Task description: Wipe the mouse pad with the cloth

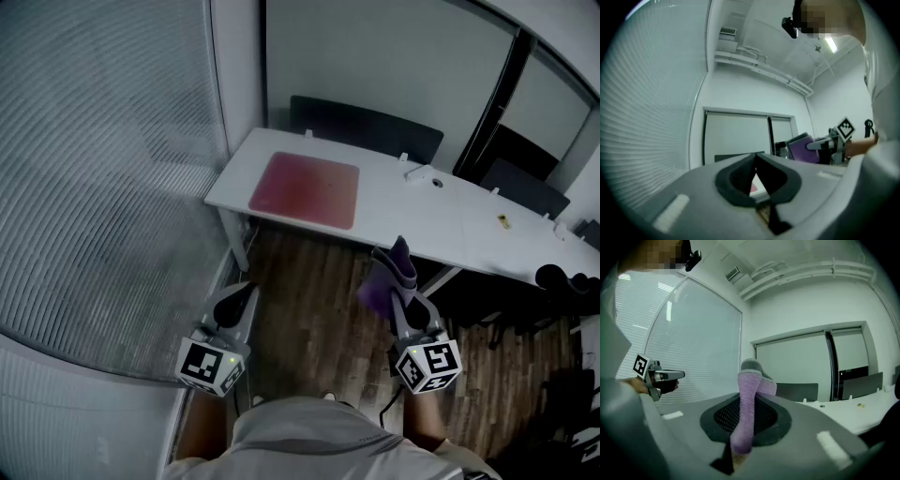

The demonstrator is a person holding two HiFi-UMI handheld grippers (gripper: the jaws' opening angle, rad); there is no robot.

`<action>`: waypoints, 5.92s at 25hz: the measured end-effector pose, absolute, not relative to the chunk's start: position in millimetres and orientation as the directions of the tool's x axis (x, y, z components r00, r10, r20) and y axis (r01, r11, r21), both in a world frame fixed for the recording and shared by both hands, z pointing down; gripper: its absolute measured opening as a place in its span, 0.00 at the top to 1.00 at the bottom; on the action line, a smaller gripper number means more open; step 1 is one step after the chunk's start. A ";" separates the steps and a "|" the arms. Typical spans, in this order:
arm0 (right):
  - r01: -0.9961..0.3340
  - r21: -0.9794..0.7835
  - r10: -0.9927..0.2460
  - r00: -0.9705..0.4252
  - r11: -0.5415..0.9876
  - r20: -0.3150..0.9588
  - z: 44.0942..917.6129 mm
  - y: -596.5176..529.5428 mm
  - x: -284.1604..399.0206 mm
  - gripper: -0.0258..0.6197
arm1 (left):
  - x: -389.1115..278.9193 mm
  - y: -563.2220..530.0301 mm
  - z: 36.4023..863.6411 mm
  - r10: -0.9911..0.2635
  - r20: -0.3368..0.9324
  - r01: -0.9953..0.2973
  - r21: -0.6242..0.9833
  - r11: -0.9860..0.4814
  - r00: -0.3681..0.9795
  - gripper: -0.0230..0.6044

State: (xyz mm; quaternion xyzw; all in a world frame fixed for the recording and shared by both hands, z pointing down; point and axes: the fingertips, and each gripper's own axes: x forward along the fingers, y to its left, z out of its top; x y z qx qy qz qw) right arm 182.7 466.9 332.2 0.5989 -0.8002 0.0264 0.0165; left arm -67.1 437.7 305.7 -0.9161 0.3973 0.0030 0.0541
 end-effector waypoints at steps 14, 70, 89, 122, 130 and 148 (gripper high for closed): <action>-0.959 -0.042 -0.956 -0.283 0.280 0.078 336.7 465.9 176.9 0.89 | -79.9 435.6 310.0 -0.735 -0.038 -0.736 -0.074 -0.673 0.677 0.96; -0.892 -0.140 -0.895 -0.441 0.430 0.066 367.2 135.2 128.8 0.89 | -108.4 148.7 347.5 -0.777 0.018 -0.777 -0.001 -0.630 0.630 0.96; -0.920 -0.155 -0.897 -0.387 0.360 0.213 428.9 -35.2 198.3 0.89 | -33.8 -40.9 387.0 -0.694 0.127 -0.704 0.052 -0.708 0.708 0.96; -0.751 -0.428 -0.591 -0.660 0.503 0.463 595.6 -386.1 -47.3 0.89 | -122.1 -237.3 465.1 -0.759 0.175 -0.779 0.122 -0.615 0.627 0.96; -0.829 -0.470 -0.549 -0.556 0.304 0.624 665.9 -444.6 -16.9 0.89 | -133.9 -262.2 458.0 -0.779 0.219 -0.809 0.145 -0.569 0.587 0.96; -0.899 -0.428 -0.575 -0.398 0.090 0.715 696.0 -399.2 154.6 0.89 | -34.1 -263.7 446.4 -0.684 0.202 -0.712 0.150 -0.686 0.701 0.96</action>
